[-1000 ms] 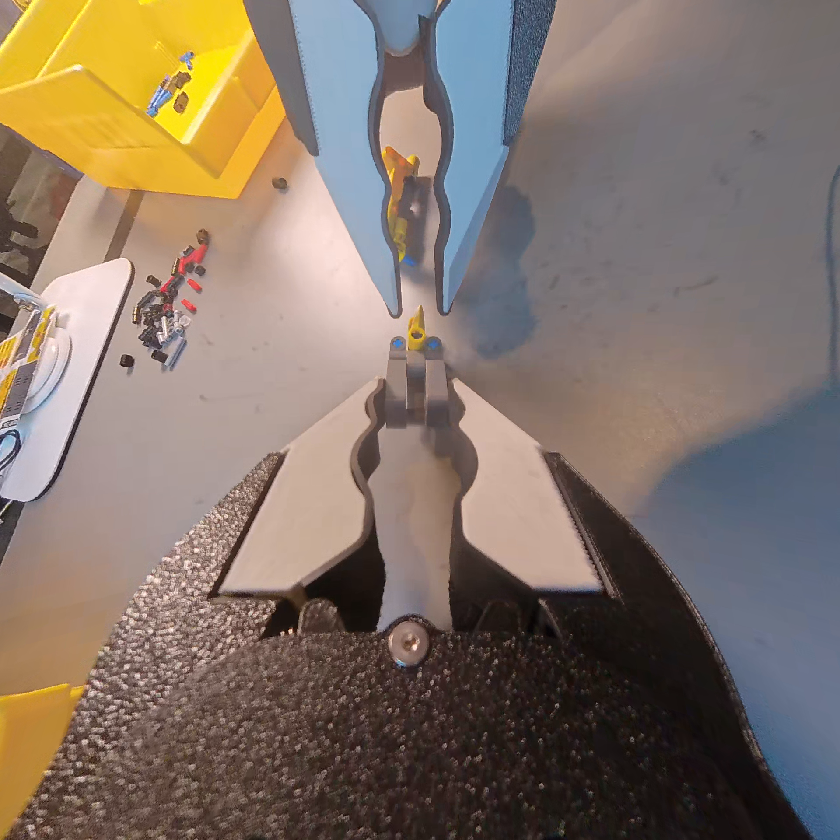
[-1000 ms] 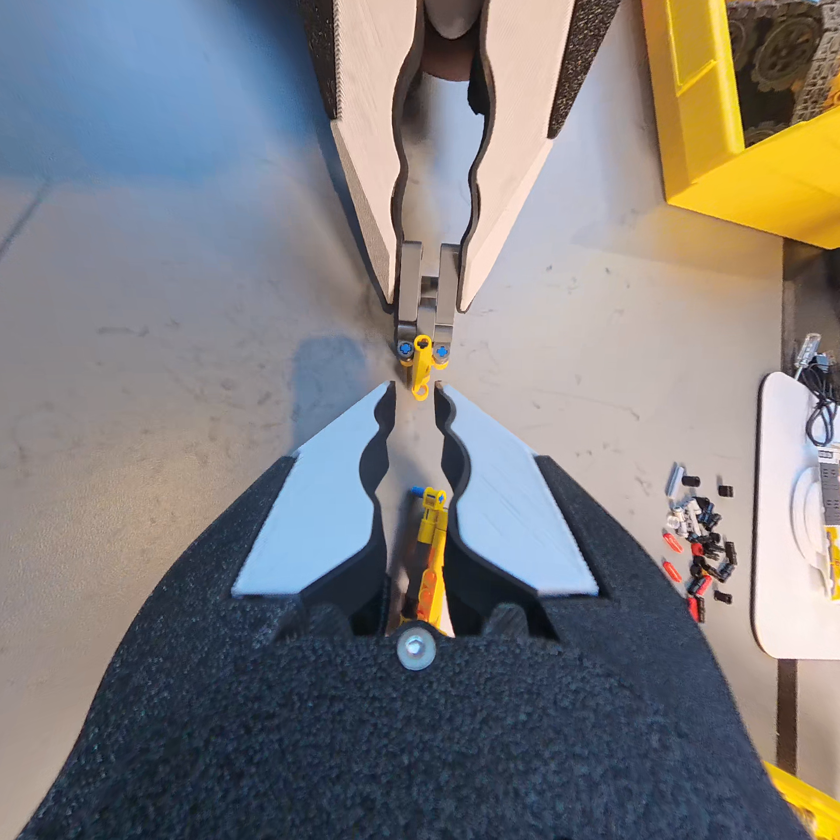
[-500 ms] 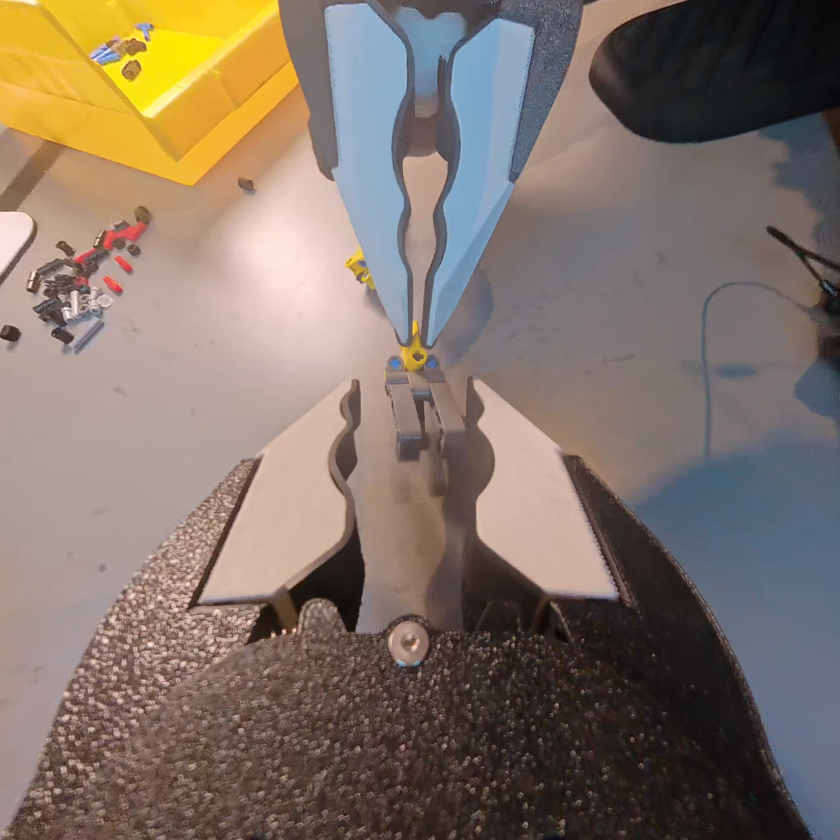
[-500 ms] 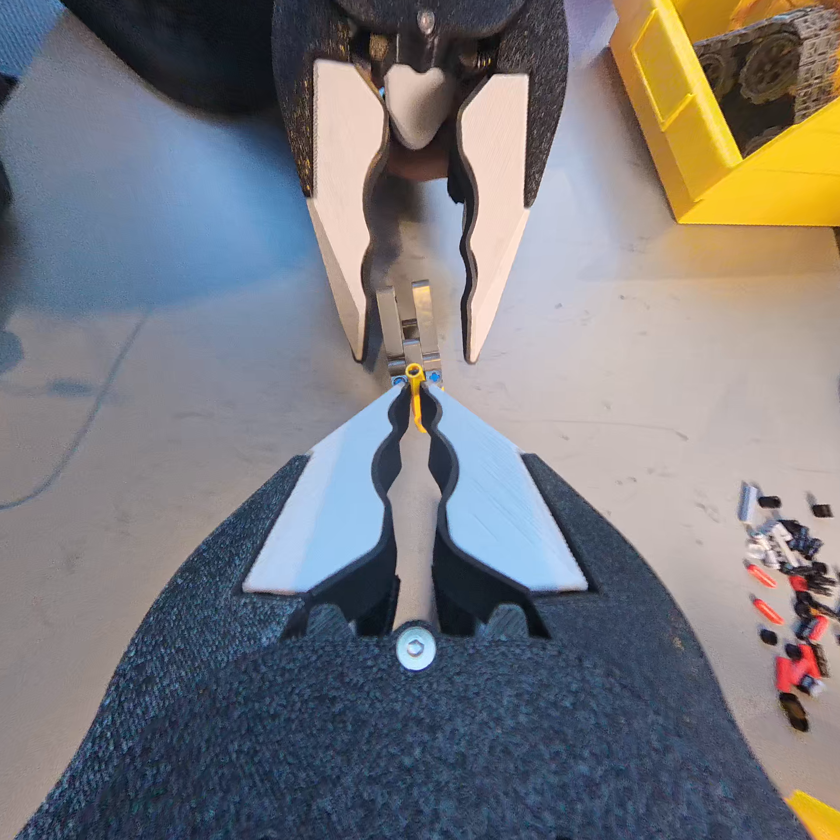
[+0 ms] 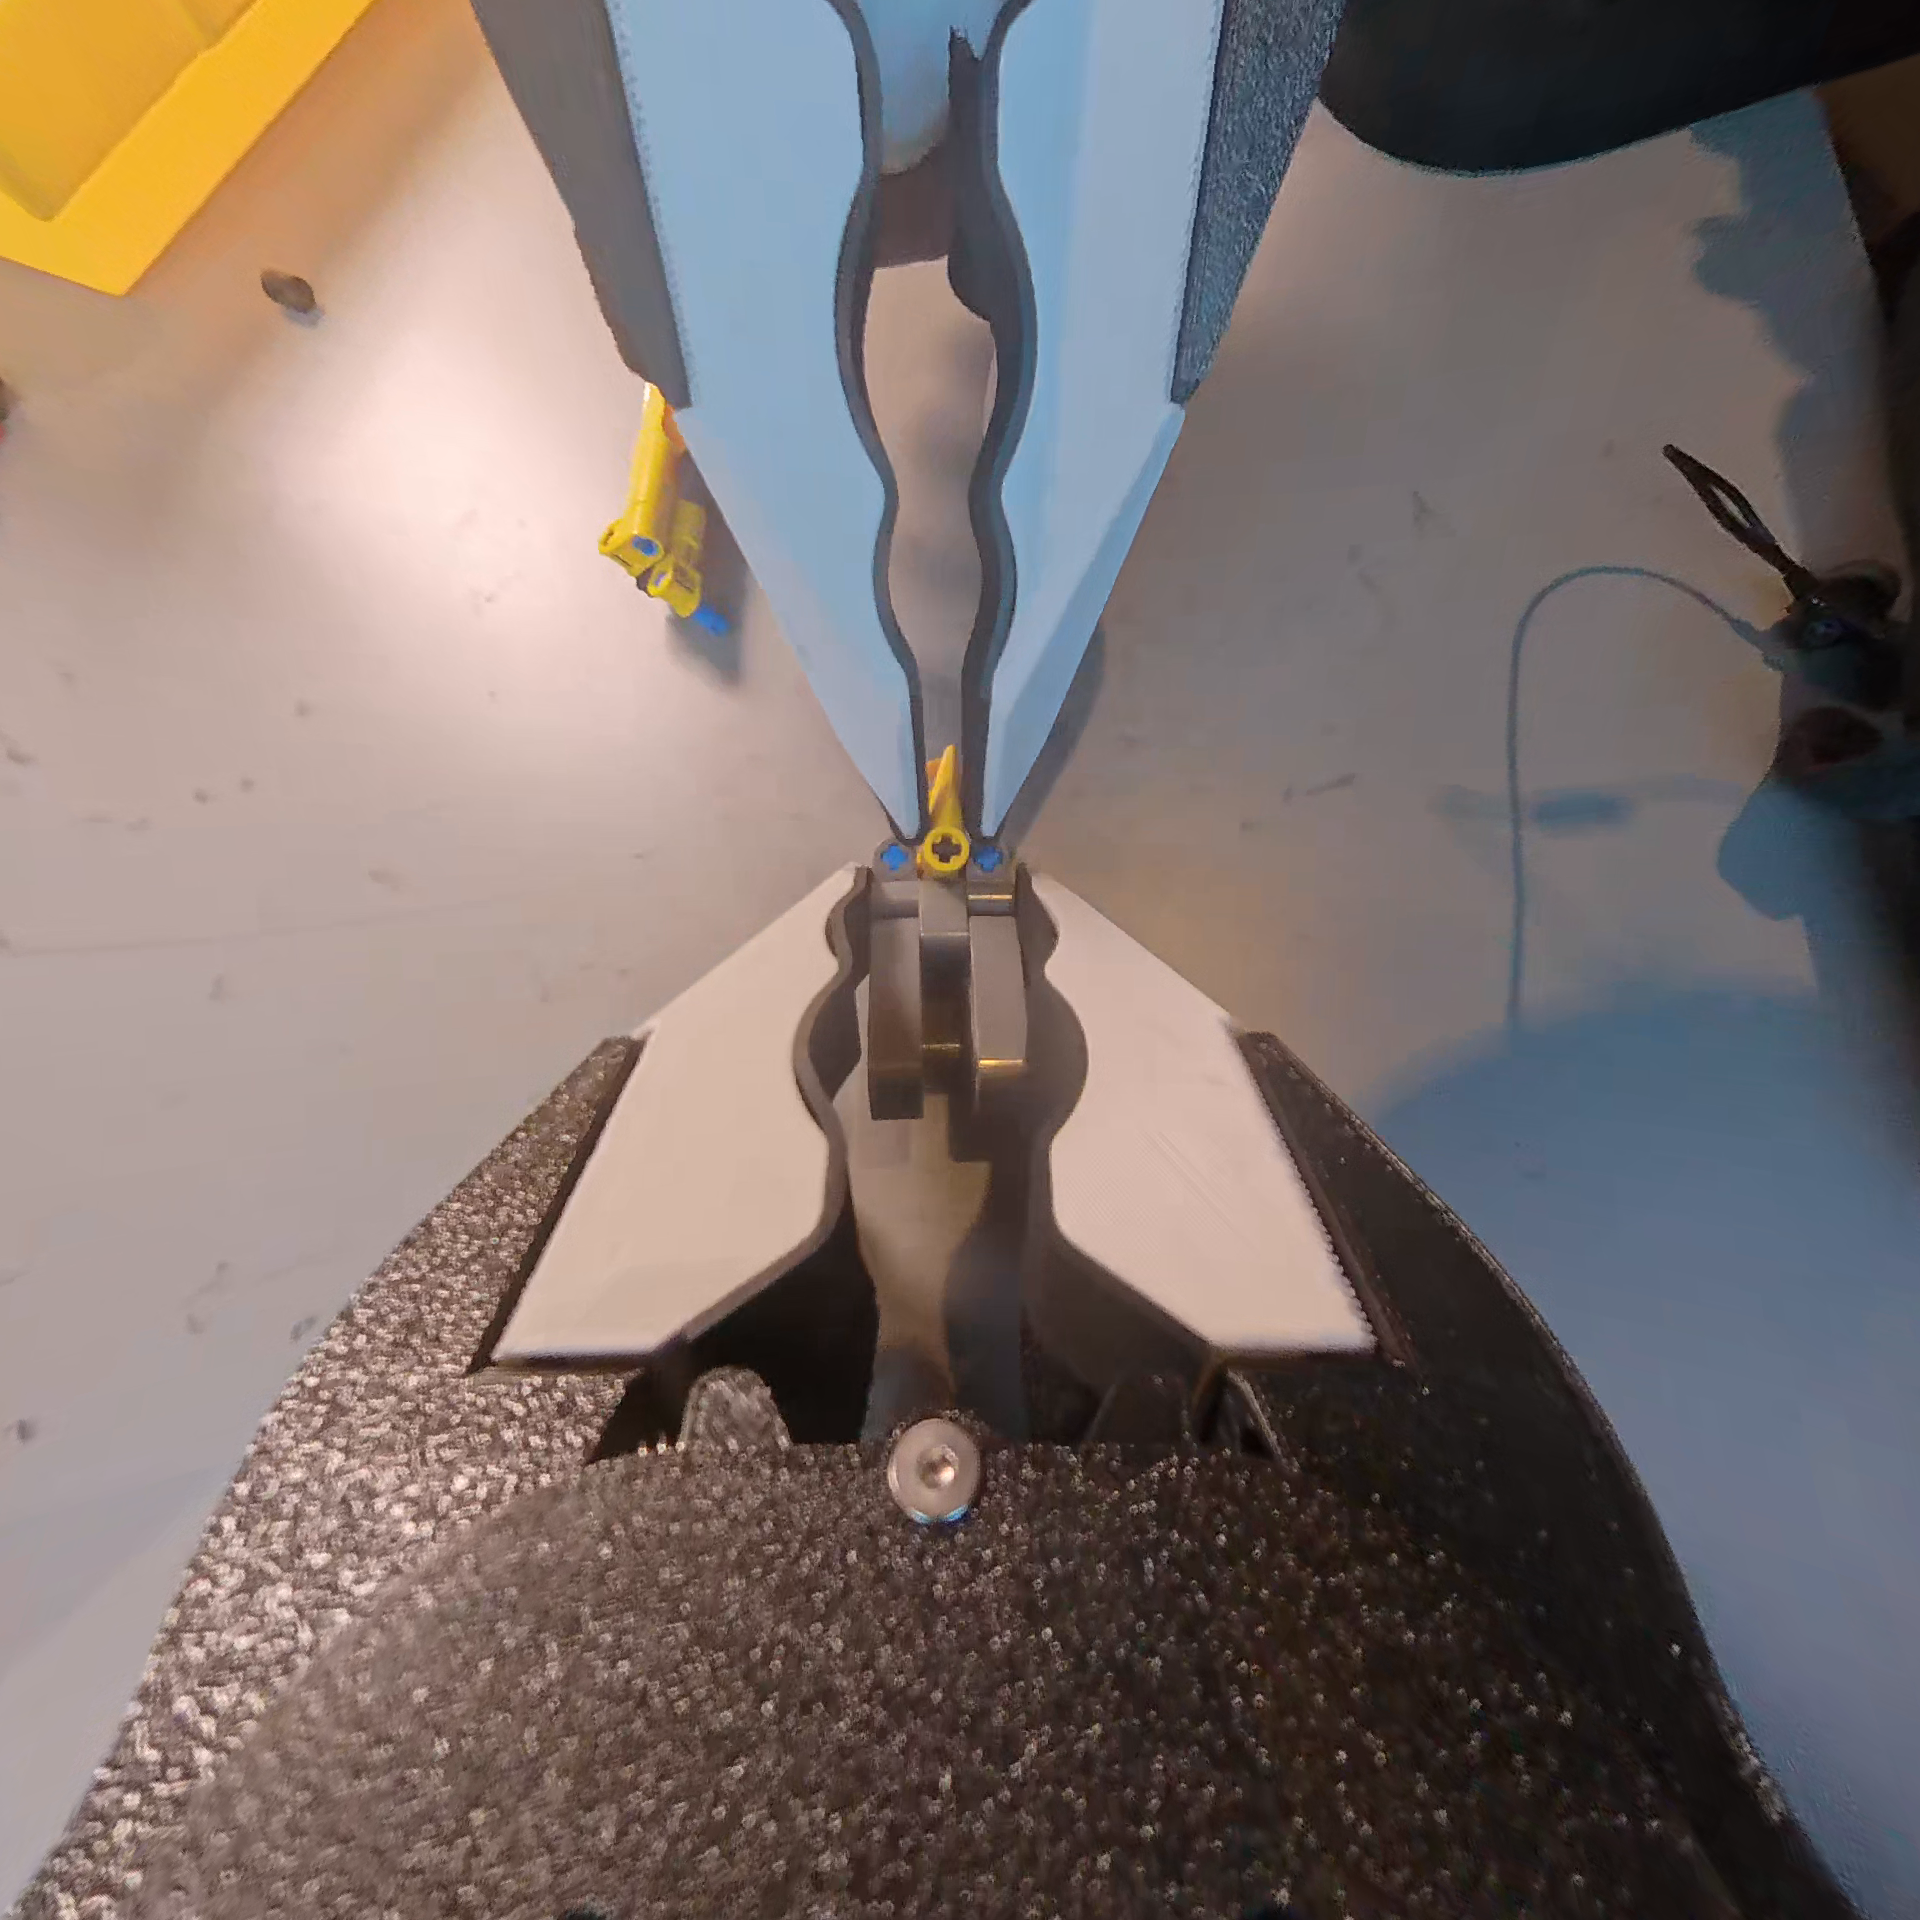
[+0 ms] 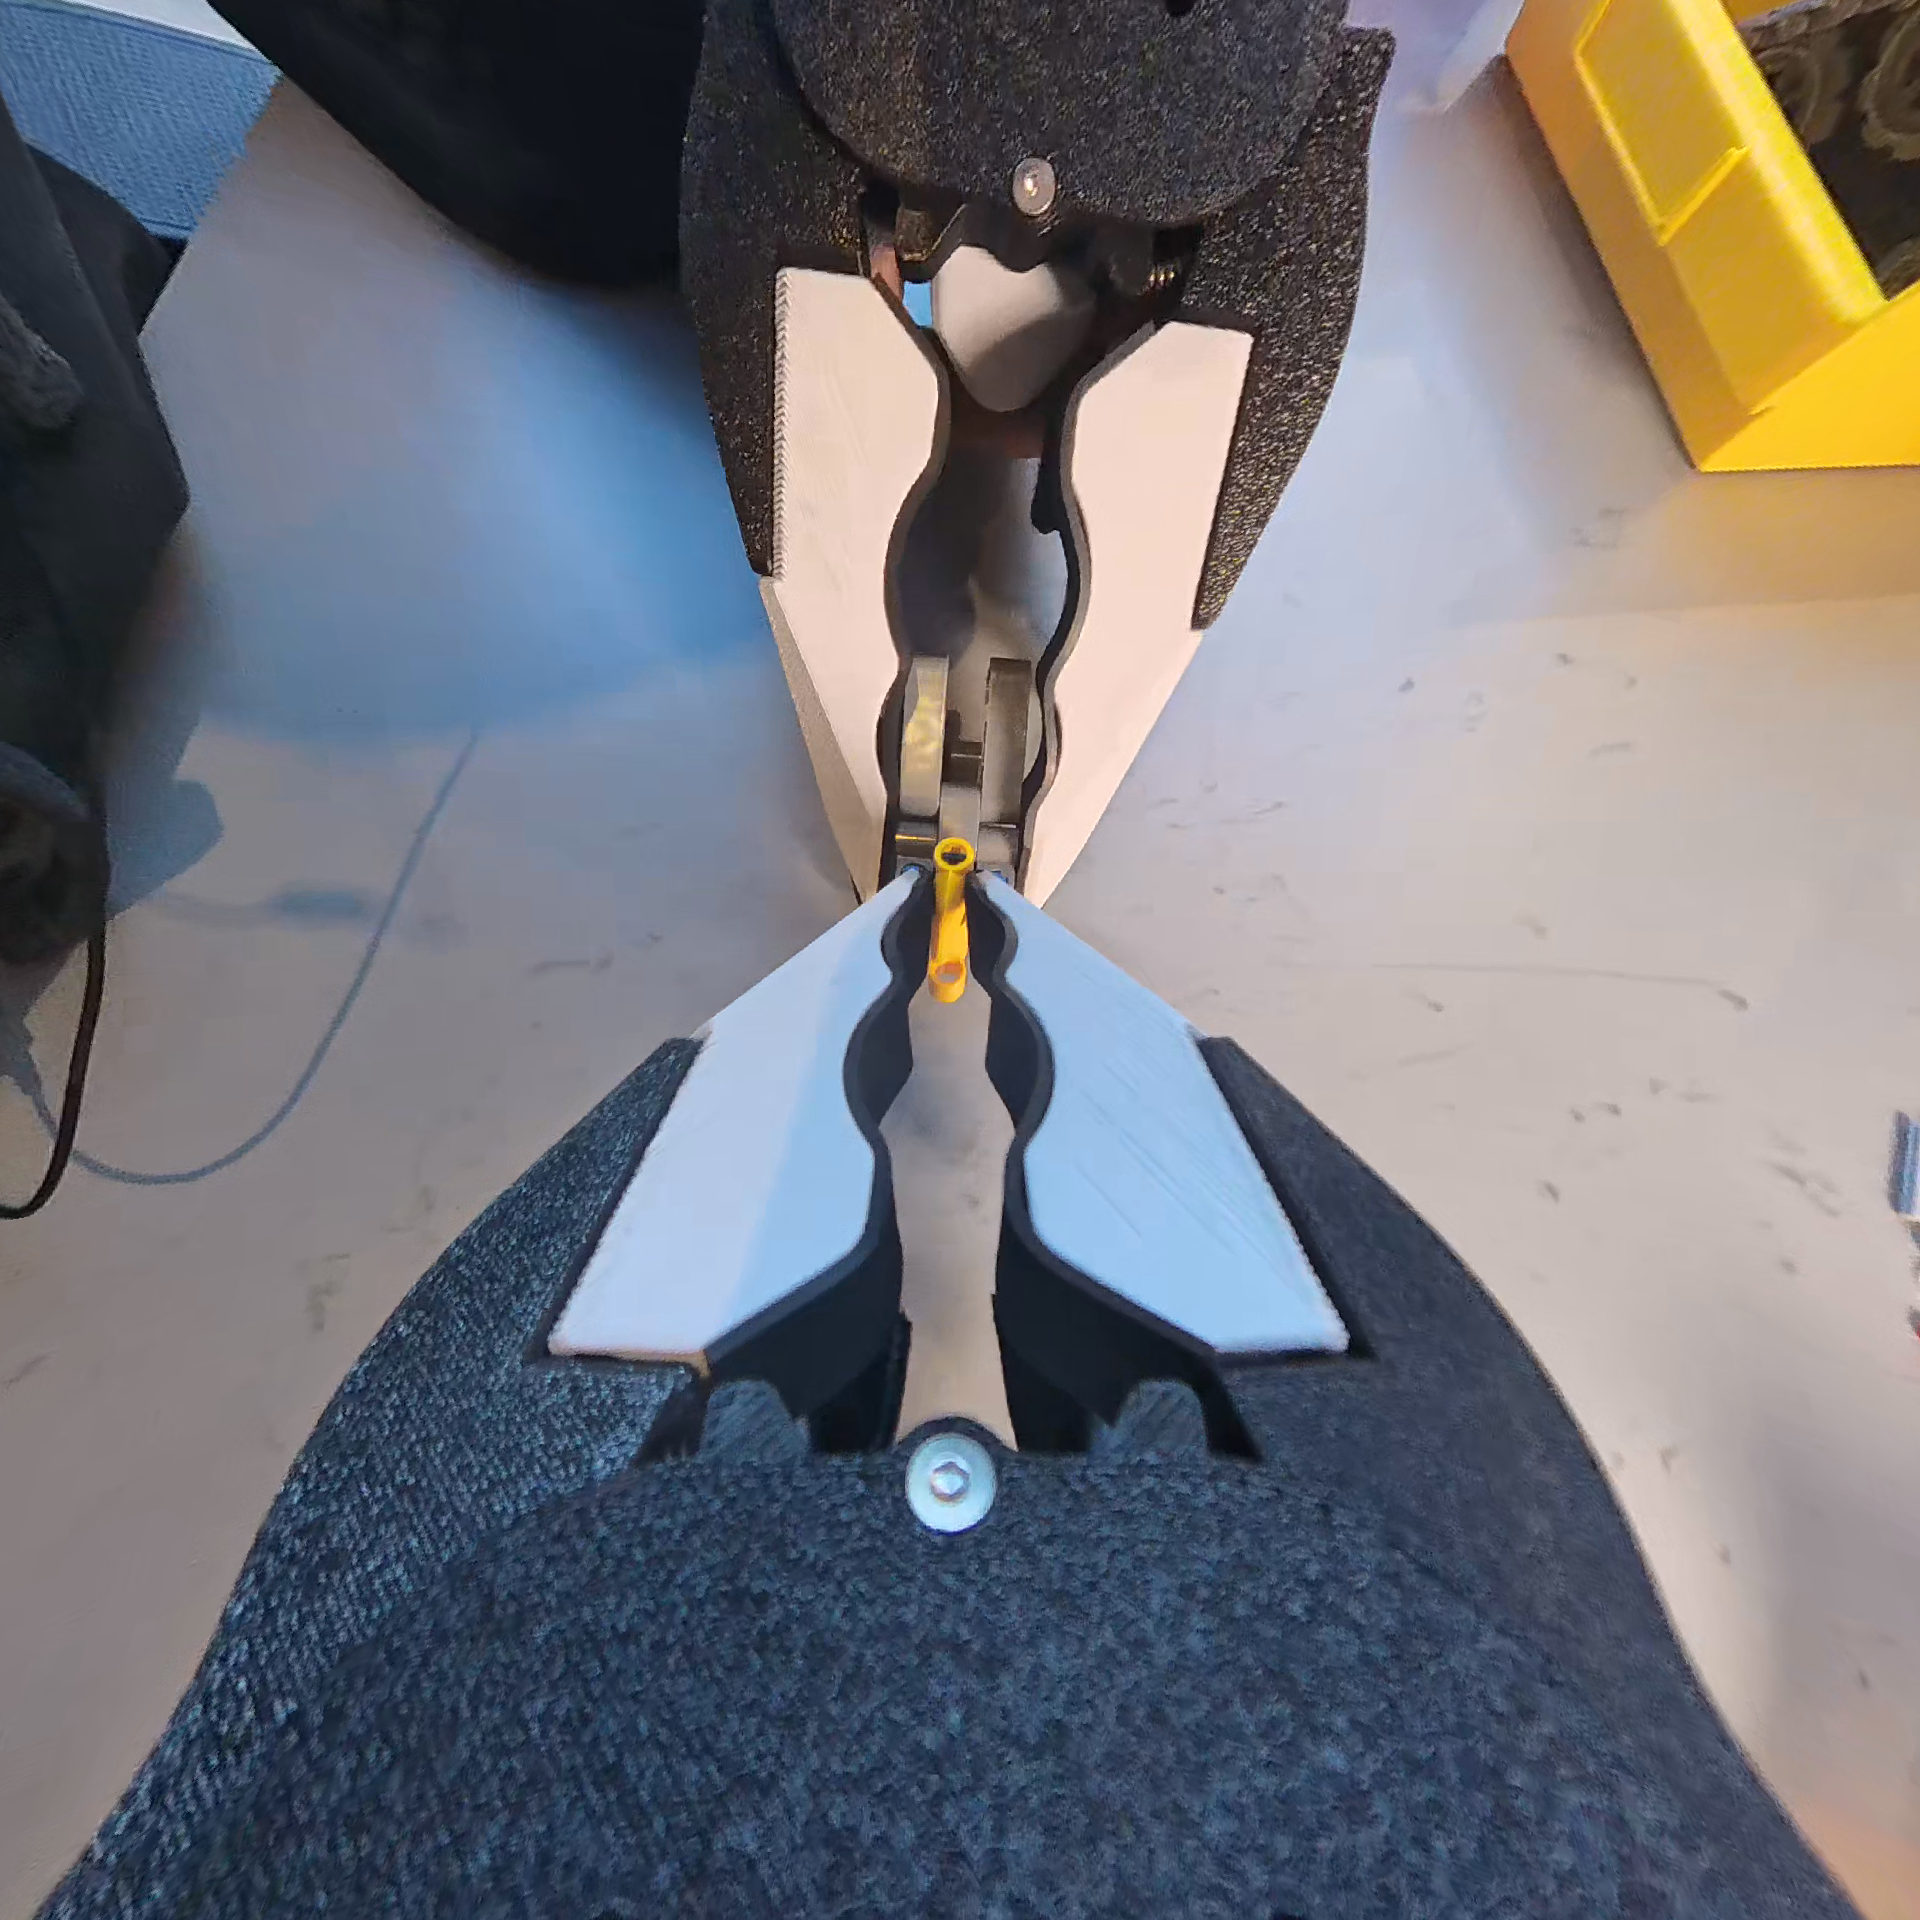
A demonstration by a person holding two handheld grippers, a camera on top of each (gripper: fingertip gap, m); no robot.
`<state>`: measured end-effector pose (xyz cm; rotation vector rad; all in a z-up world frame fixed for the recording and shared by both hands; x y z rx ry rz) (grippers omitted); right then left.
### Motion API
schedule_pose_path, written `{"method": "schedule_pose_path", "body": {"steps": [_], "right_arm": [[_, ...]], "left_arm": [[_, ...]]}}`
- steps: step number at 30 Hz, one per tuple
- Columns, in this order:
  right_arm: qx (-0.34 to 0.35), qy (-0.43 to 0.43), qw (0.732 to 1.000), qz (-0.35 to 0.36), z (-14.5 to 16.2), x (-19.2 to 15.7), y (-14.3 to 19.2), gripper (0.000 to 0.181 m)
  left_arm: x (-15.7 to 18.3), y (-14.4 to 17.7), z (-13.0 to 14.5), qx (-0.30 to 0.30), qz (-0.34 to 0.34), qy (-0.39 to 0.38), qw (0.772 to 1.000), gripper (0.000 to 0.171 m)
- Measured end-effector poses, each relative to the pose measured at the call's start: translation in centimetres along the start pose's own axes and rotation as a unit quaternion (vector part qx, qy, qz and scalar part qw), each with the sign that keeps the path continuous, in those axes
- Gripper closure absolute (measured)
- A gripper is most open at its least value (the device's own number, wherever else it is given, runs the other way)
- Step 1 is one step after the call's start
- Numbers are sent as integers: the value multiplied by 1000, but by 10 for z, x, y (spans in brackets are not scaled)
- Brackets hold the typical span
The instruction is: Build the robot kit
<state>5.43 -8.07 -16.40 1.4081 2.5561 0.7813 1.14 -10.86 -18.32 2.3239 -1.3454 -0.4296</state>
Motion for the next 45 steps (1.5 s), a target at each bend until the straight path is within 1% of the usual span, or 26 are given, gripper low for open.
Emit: {"method": "schedule_pose_path", "body": {"steps": [3,5,9,11,14,15,16,18,19,21,22,23,24,25,26,28,30,32,36,41,45], "right_arm": [[3,1,1000,-20,0,-3,-1,176],[-1,3,1000,-18,1,-2,-1,176],[-38,-7,998,50,3,12,-3,176],[-39,-29,994,95,4,15,-5,176],[-34,-34,990,135,5,16,0,177],[-32,-36,989,139,5,15,2,177],[-27,-40,990,134,5,12,2,181],[-13,-65,992,105,4,0,-3,181],[-14,-65,992,111,5,-2,-5,181],[-25,-36,992,122,7,-2,-4,181],[-17,-30,991,133,5,1,-2,181],[-5,-33,989,142,1,5,1,177],[0,-37,988,149,0,9,4,169],[-6,-34,987,156,2,14,5,162],[-16,-27,987,155,6,16,4,162],[-19,-21,989,147,10,14,-1,169],[-22,-7,987,160,11,14,0,177],[-27,-2,986,164,11,14,1,181],[-32,7,984,176,10,12,2,181],[-33,6,984,174,10,11,2,181],[-31,1,987,156,10,12,4,181]], "left_arm": [[3,0,0,0,10,-4,1000,146],[0,-1,1,-9,-3,13,1000,146],[-14,0,3,-19,-53,56,997,146],[-18,1,4,-21,-65,74,995,146],[-20,3,5,-22,-78,90,993,146],[-21,3,5,-23,-81,91,992,146],[-22,3,5,-23,-86,93,992,146],[-25,4,6,-23,-91,100,991,146],[-25,4,6,-22,-90,99,991,146],[-25,5,6,-23,-90,94,991,146],[-24,5,6,-24,-90,92,991,146],[-24,5,6,-25,-90,88,992,146],[-23,5,6,-25,-90,85,992,146],[-23,5,6,-26,-90,82,992,146],[-23,5,6,-27,-91,80,992,146],[-22,4,7,-28,-92,80,992,146],[-22,4,7,-27,-92,87,992,146],[-21,3,6,-30,-94,88,991,146],[-21,2,6,-31,-98,95,990,146],[-20,2,5,-32,-102,98,989,146],[-18,1,5,-31,-89,79,992,146]]}}
Point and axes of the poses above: each gripper's, where its closed fingertips meet, y back along the fingers, z out of its underside, x = y × z across the jaws, the point moved 4 cm from there along y, back along the fingers, and after that the axes turned 12 degrees about x, right-handed, at the moved point
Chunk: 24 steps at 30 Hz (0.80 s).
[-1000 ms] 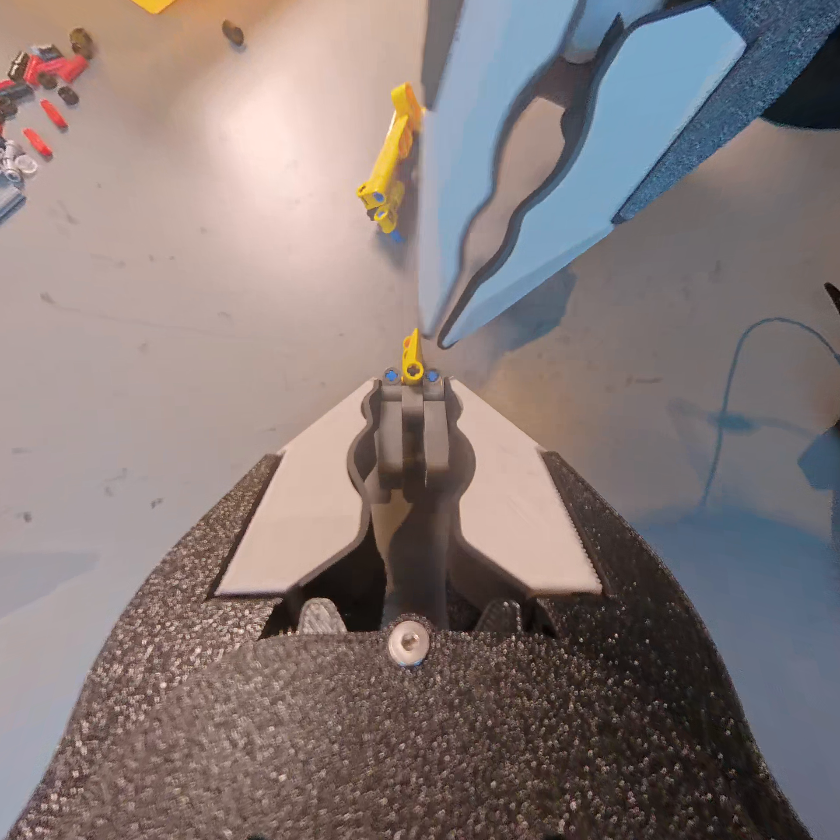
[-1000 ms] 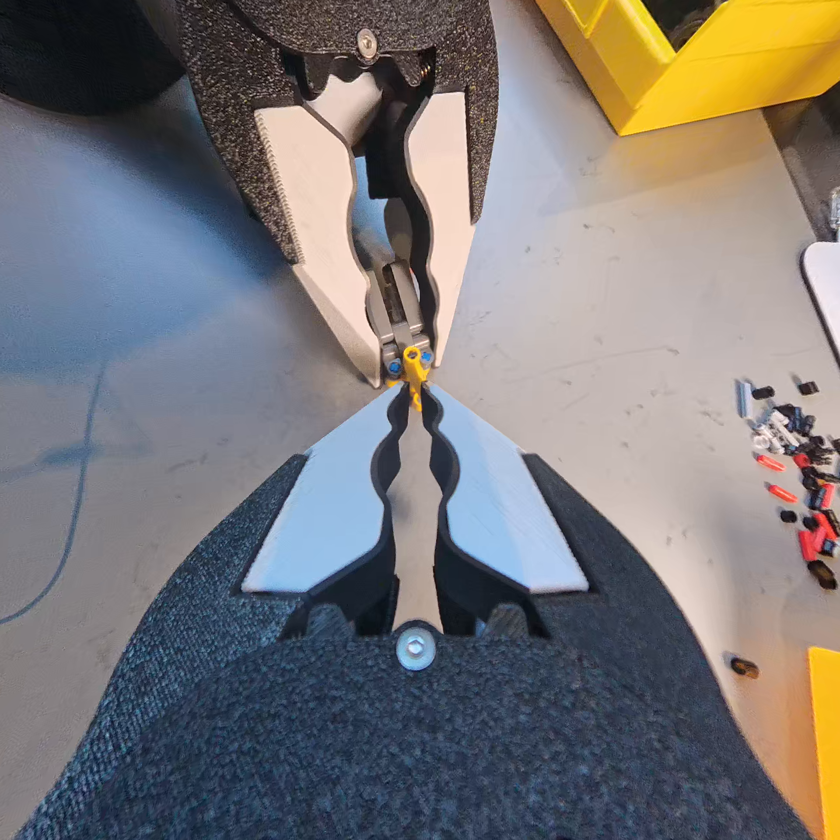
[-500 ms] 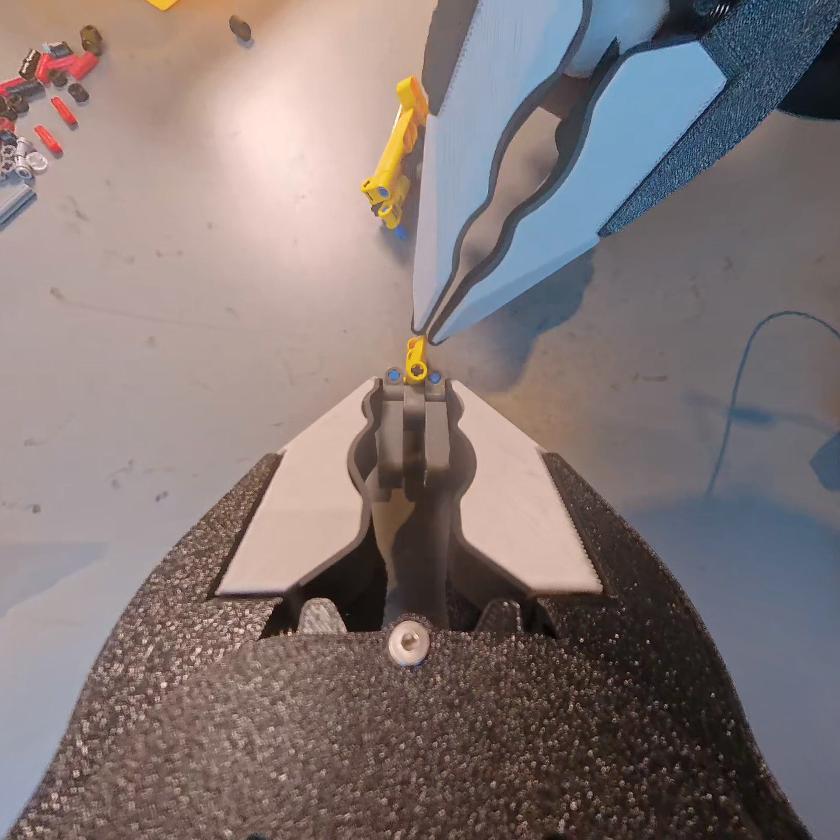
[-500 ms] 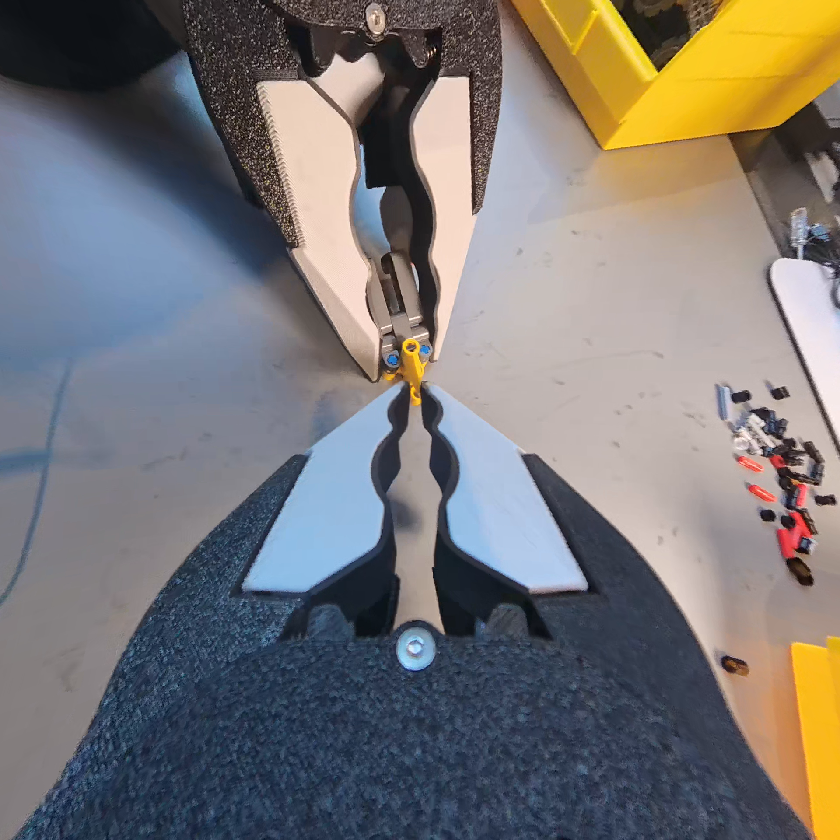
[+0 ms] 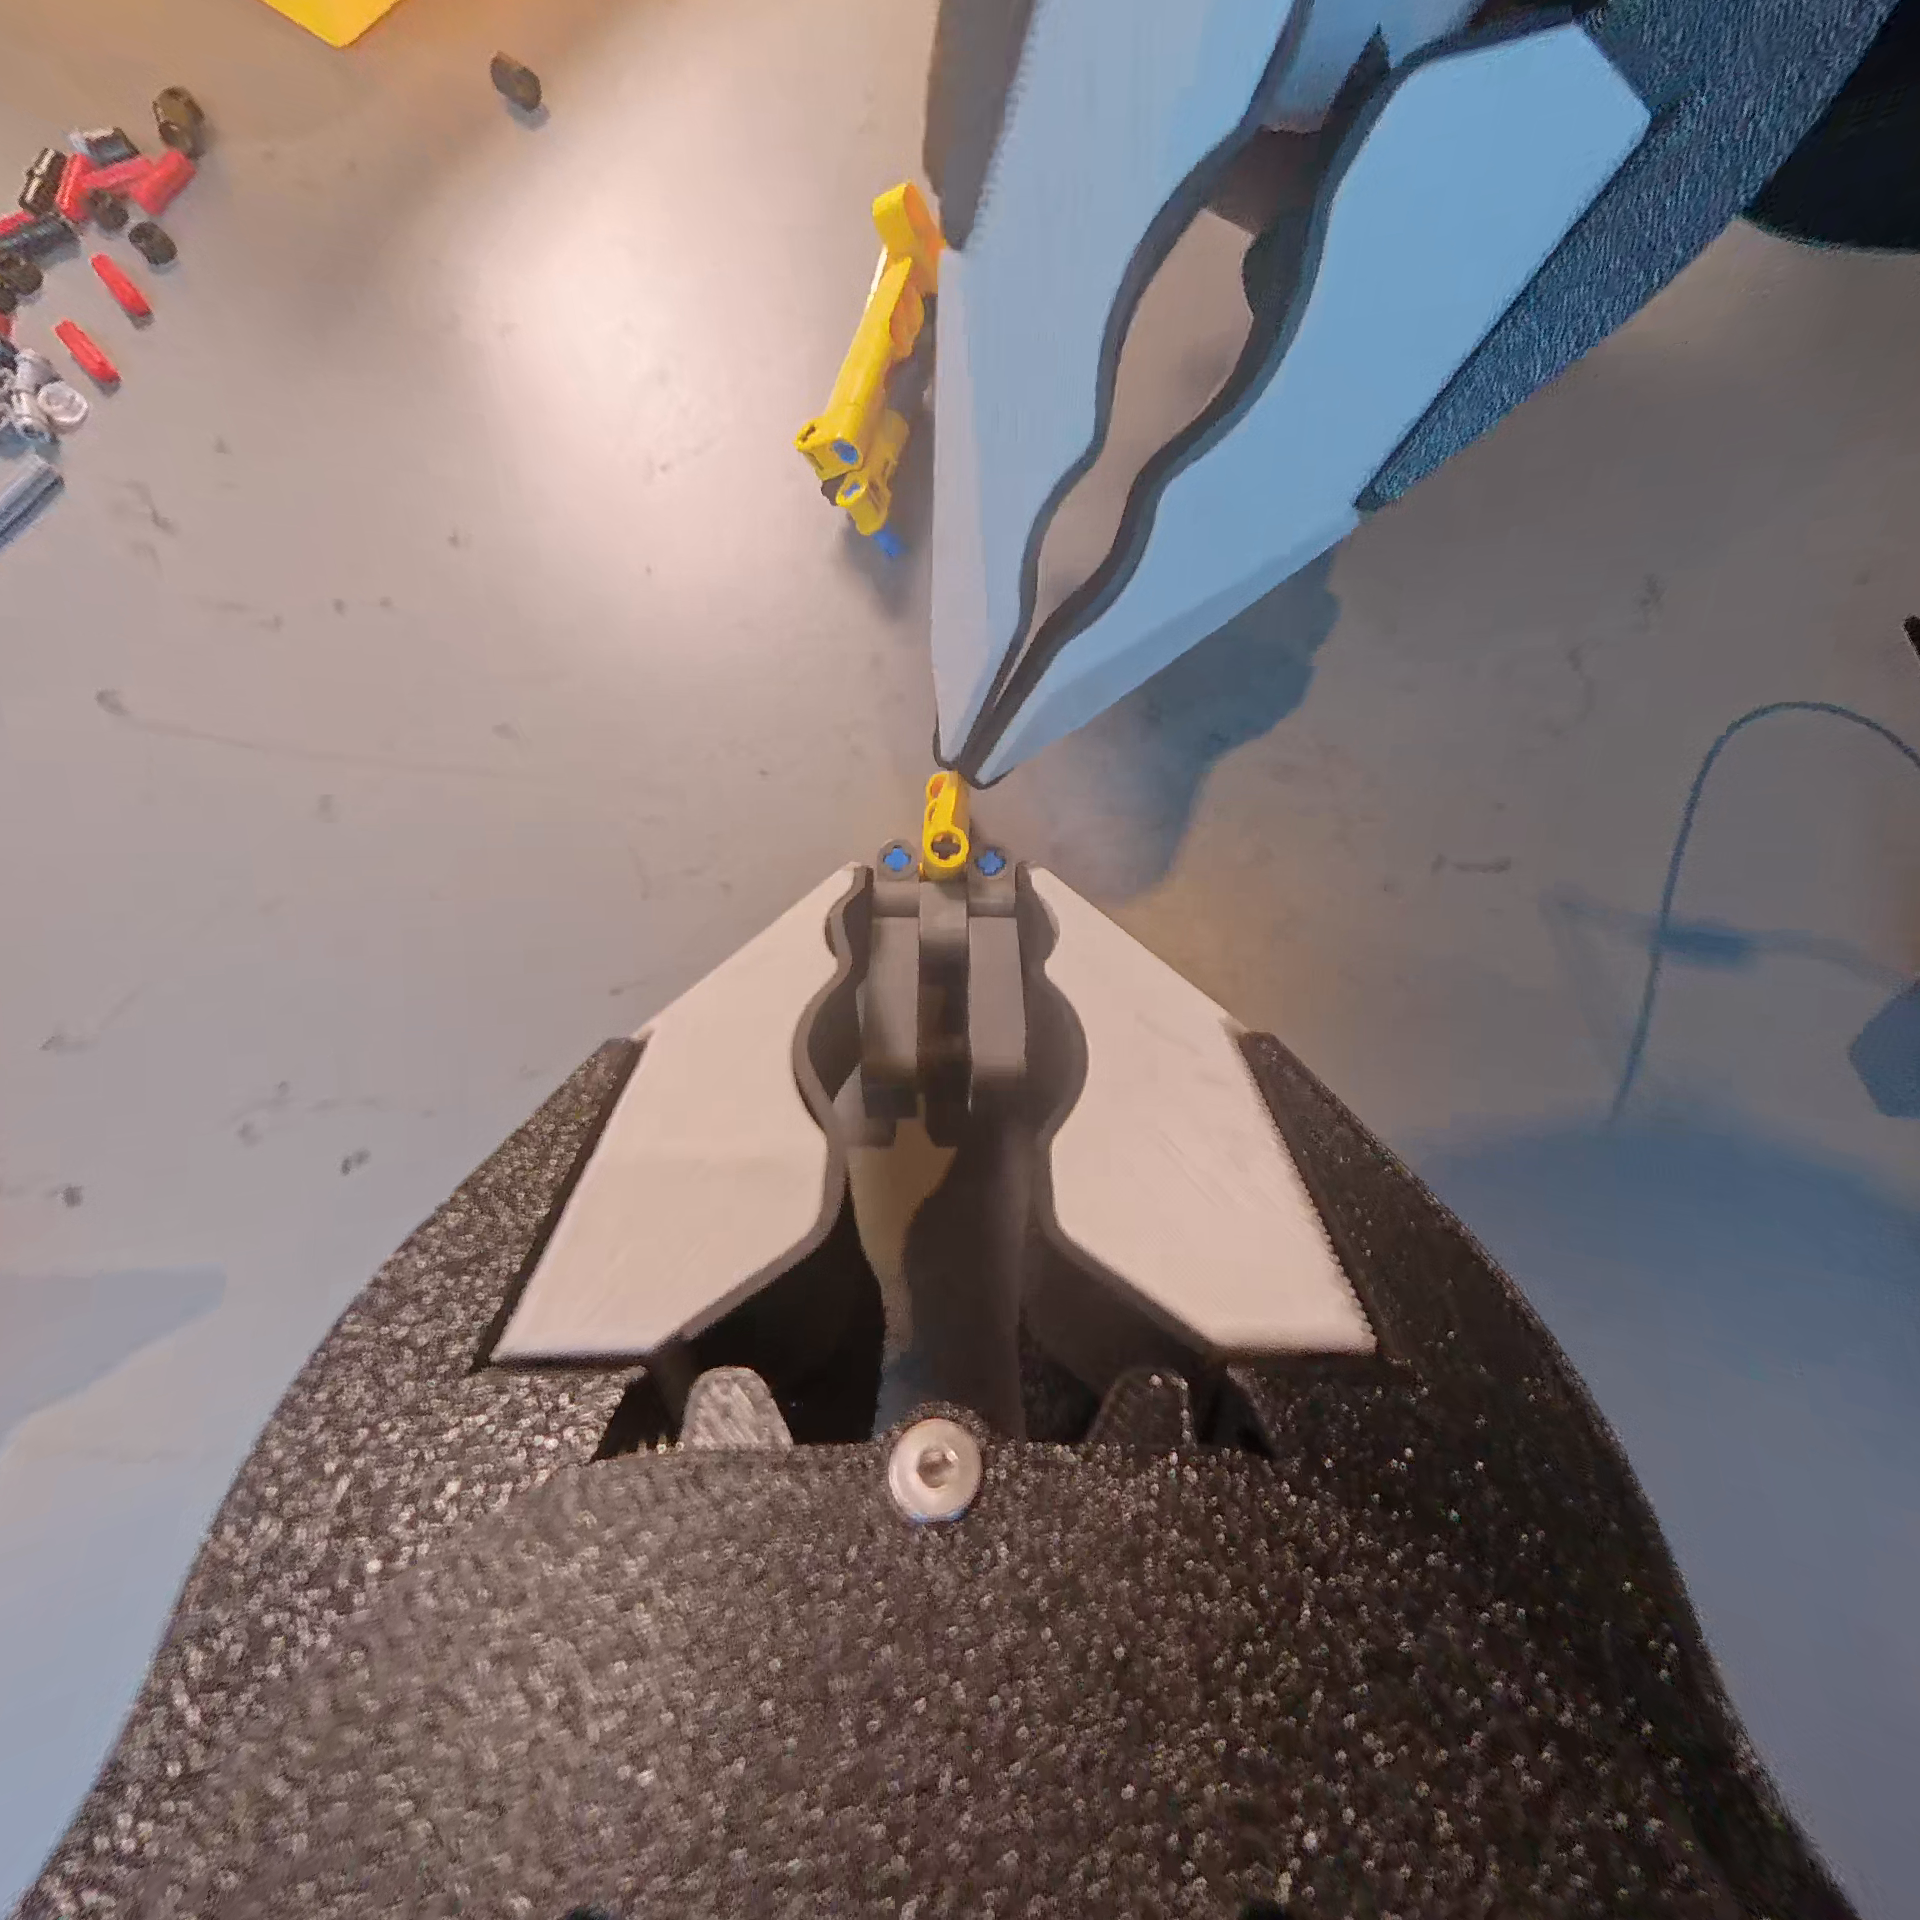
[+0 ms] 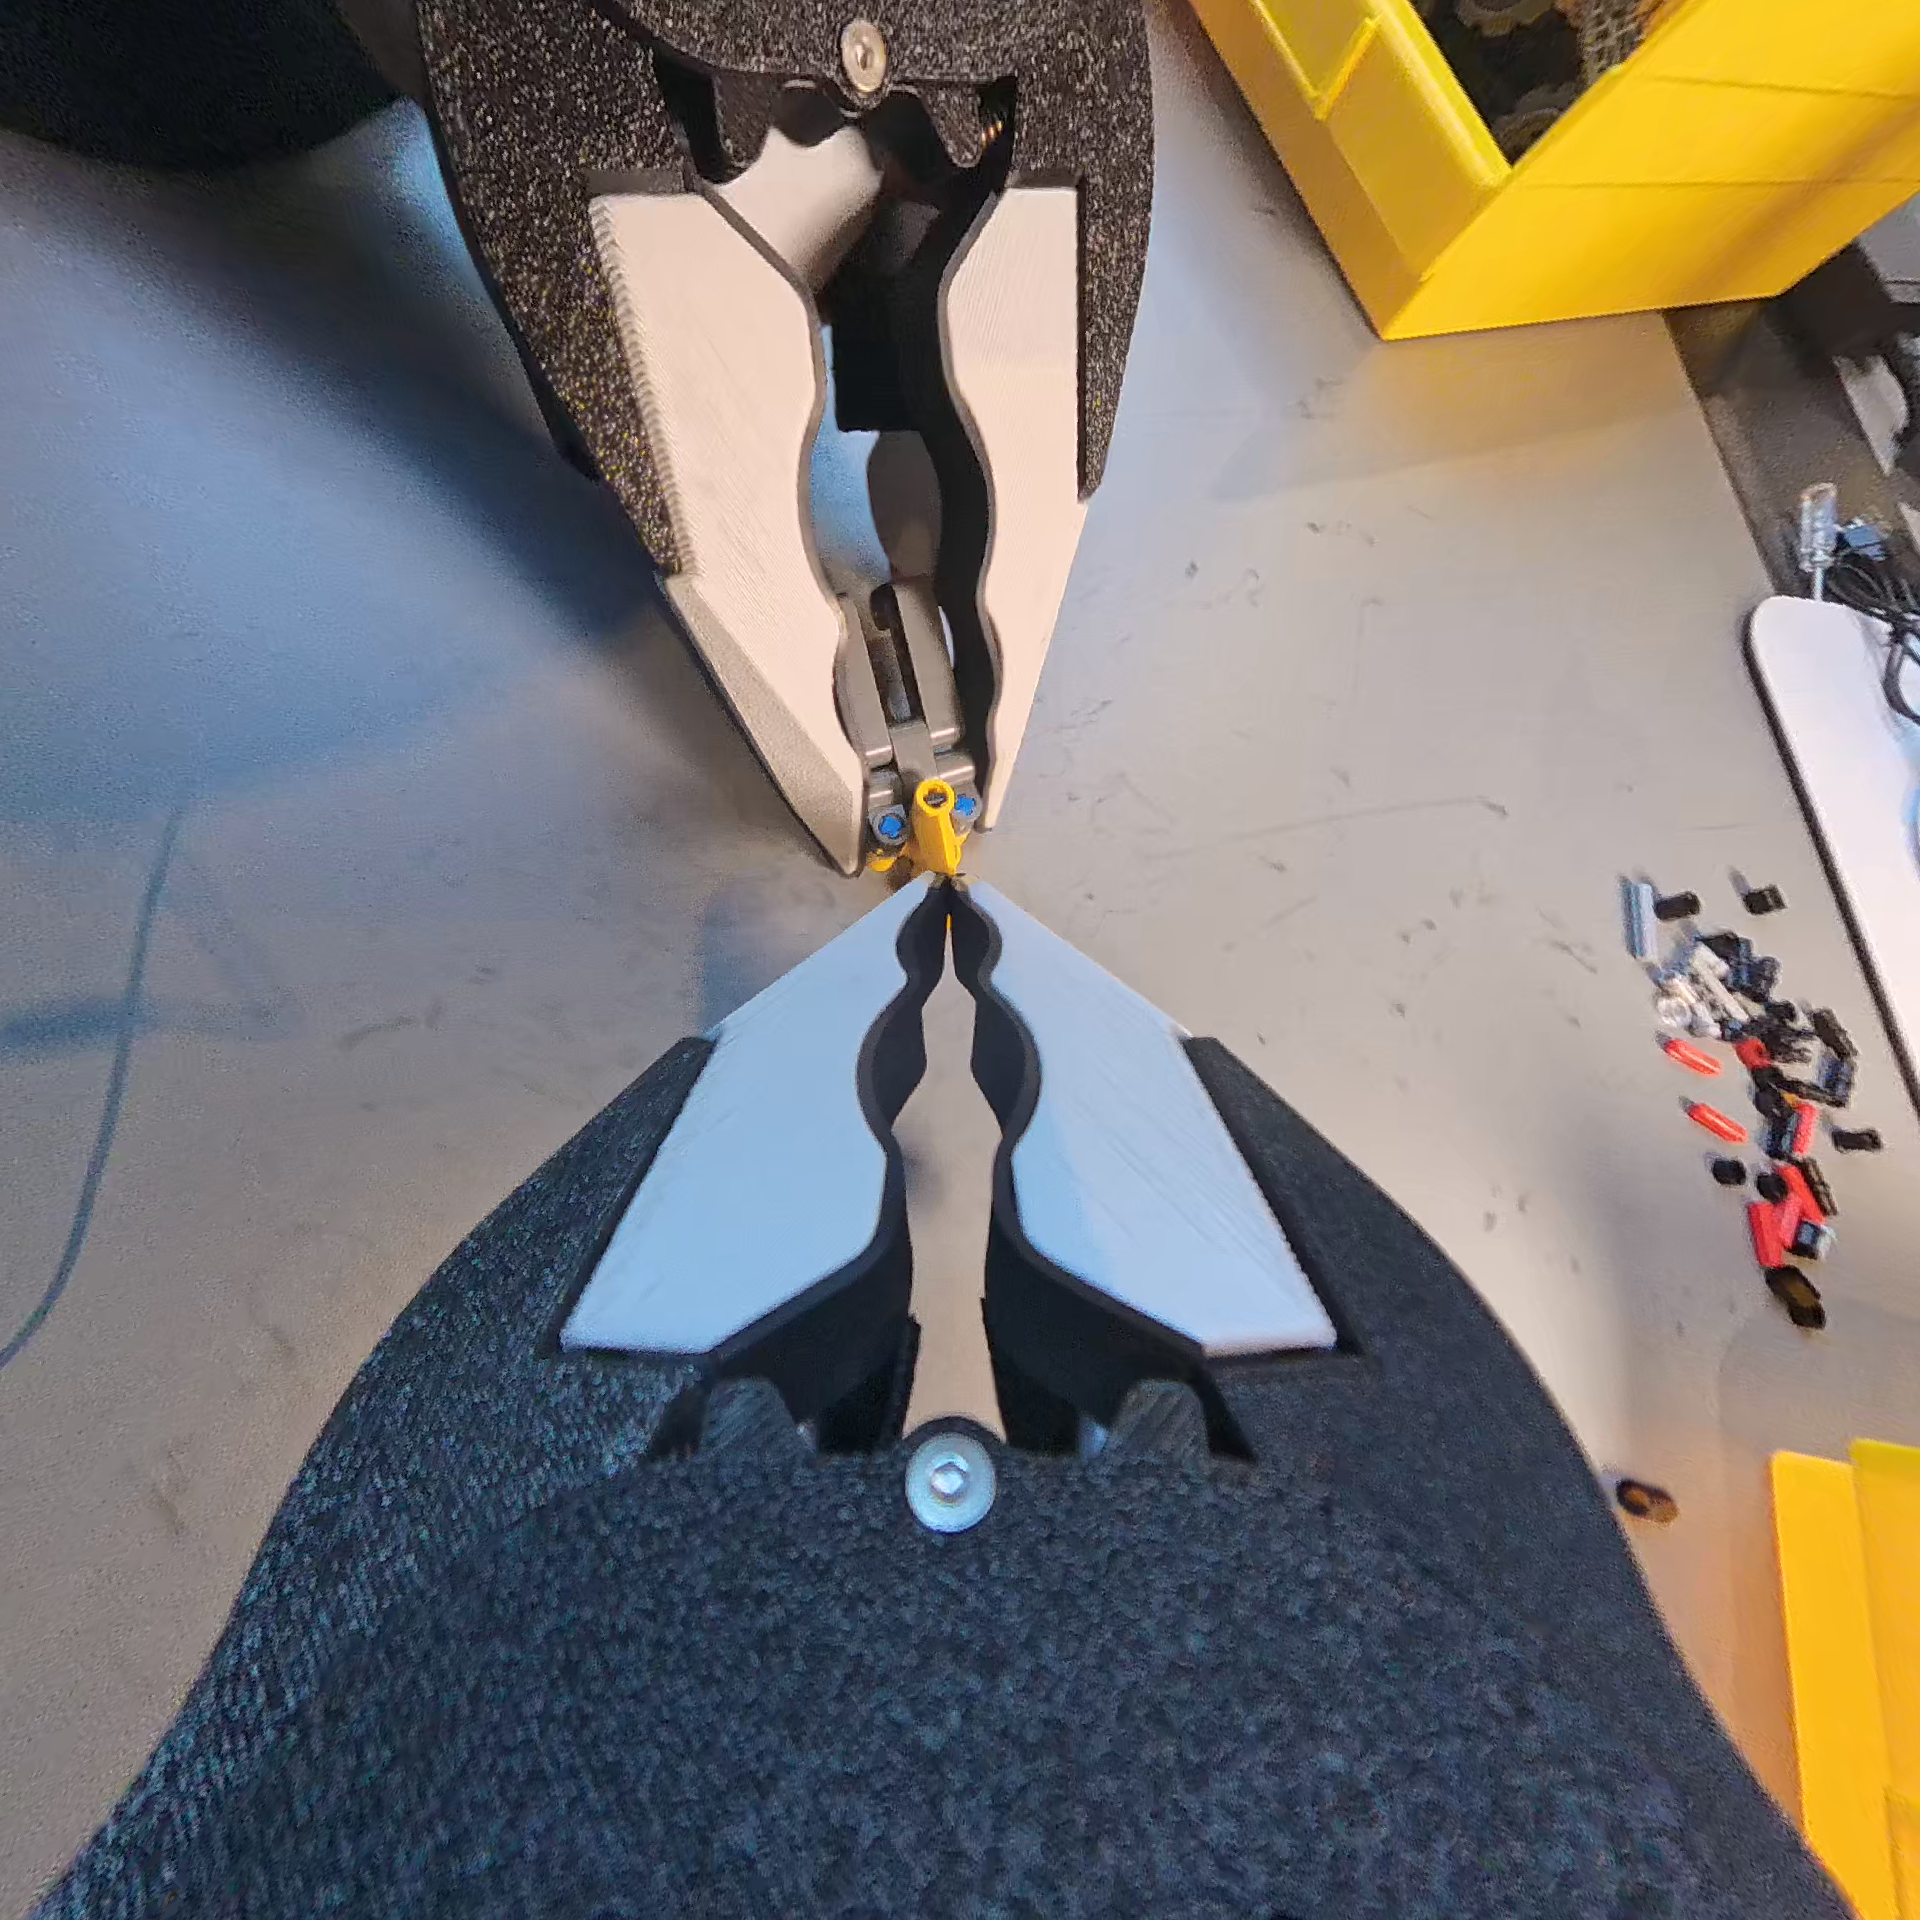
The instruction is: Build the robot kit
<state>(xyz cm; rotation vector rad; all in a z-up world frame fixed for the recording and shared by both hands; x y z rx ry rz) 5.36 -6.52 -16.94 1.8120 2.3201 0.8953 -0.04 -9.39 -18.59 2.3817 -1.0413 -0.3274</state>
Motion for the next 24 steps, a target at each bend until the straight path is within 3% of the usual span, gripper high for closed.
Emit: {"method": "schedule_pose_path", "body": {"steps": [3,10,14,16,18,24], "right_arm": [[27,3,999,-47,-9,-3,-2,178],[-4,21,991,-134,-8,-8,-8,175],[-6,16,987,-161,-10,-9,-9,176],[-2,4,986,-164,-10,-8,-11,176],[8,-4,986,-168,-11,-9,-12,177],[44,-43,981,-185,-10,-12,-11,178]], "left_arm": [[2,0,0,1,18,-9,1000,146],[10,4,2,2,53,-37,998,146],[12,5,3,8,67,-33,997,145],[15,6,1,22,78,-24,996,137],[16,7,1,25,77,-26,996,145],[17,6,2,2,87,-33,996,146]]}}
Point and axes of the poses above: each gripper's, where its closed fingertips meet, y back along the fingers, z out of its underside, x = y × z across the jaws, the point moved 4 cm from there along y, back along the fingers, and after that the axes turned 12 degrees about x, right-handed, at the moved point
